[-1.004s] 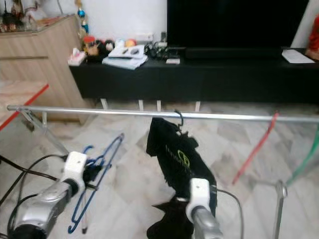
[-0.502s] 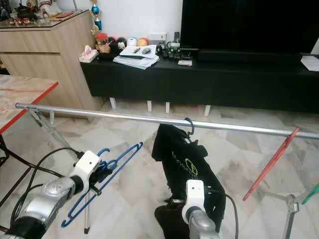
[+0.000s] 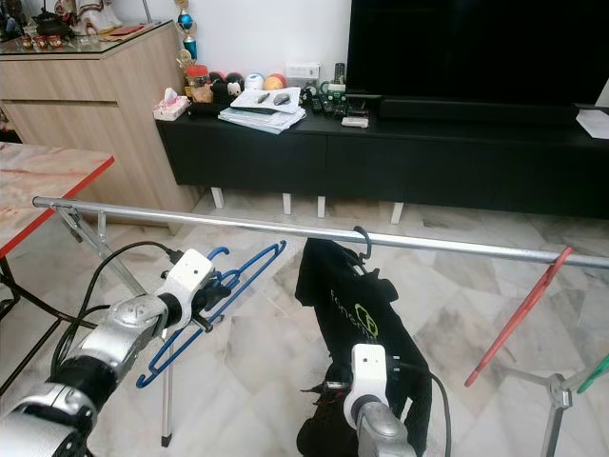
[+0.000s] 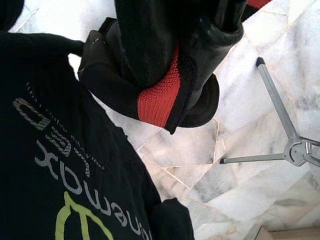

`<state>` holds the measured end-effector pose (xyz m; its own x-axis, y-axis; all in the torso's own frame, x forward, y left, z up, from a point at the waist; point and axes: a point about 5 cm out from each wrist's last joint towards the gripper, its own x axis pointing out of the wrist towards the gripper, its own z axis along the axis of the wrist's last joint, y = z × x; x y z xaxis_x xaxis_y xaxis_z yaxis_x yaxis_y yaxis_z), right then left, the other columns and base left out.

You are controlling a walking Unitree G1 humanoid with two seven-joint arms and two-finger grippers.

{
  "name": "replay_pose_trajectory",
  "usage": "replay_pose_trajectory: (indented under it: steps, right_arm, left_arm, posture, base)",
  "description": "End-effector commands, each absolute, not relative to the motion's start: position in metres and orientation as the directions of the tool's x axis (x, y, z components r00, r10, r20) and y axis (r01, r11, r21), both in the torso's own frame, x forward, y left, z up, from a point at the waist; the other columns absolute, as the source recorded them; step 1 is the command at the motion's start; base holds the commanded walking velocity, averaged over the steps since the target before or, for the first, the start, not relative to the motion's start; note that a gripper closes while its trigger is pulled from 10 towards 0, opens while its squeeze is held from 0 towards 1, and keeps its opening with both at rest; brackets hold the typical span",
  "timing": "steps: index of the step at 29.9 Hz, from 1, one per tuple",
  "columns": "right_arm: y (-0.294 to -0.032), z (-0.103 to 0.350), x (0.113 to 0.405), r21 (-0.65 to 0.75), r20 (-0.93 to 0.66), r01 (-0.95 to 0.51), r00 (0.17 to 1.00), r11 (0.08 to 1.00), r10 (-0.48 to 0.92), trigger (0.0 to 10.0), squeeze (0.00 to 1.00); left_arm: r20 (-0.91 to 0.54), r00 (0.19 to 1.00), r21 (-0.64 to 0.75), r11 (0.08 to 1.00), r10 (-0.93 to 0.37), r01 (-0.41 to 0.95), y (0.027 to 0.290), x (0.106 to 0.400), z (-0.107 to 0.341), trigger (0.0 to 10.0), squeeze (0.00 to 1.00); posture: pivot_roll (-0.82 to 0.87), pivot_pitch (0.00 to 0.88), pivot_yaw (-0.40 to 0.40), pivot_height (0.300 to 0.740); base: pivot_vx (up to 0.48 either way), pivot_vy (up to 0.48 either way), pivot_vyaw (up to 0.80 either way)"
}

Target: Hang hanger

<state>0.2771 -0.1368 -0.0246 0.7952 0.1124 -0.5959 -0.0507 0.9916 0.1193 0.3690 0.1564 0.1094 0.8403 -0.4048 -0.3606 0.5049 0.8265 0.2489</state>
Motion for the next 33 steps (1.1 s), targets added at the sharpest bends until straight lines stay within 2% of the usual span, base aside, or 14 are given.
replay_pose_trajectory:
  steps: [1,11,25,33]
  right_arm:
    - [-0.134,-0.022,0.279,0.12,-0.574,-0.053,0.811,0.991,0.113,10.0,0.0]
    - [-0.137,-0.033,0.263,0.128,-0.58,0.003,0.811,0.992,0.073,10.0,0.0]
    - [-0.136,-0.04,0.25,0.133,-0.575,0.021,0.816,0.991,0.06,10.0,0.0]
    - [-0.138,-0.04,0.247,0.132,-0.569,0.031,0.821,0.991,0.05,10.0,0.0]
  left_arm:
    - [-0.36,0.846,0.271,0.824,-0.393,0.498,0.156,0.373,0.114,10.0,0.0]
    - [-0.335,0.86,0.283,0.829,-0.386,0.482,0.138,0.387,0.129,10.0,0.0]
    - [-0.273,0.899,0.219,0.888,-0.341,0.404,0.125,0.396,0.143,10.0,0.0]
    - [-0.293,0.915,0.18,0.924,-0.277,0.337,0.124,0.4,0.146,10.0,0.0]
  posture:
    - [0.01,0.048,0.078,0.74]
    - [-0.03,0.109,0.132,0.74]
    - [-0.05,0.142,0.141,0.74]
    - [-0.06,0.159,0.139,0.74]
  base:
    - [0.0,0.0,0.0]
    - [0.0,0.0,0.0]
    - [0.0,0.0,0.0]
    - [0.0,0.0,0.0]
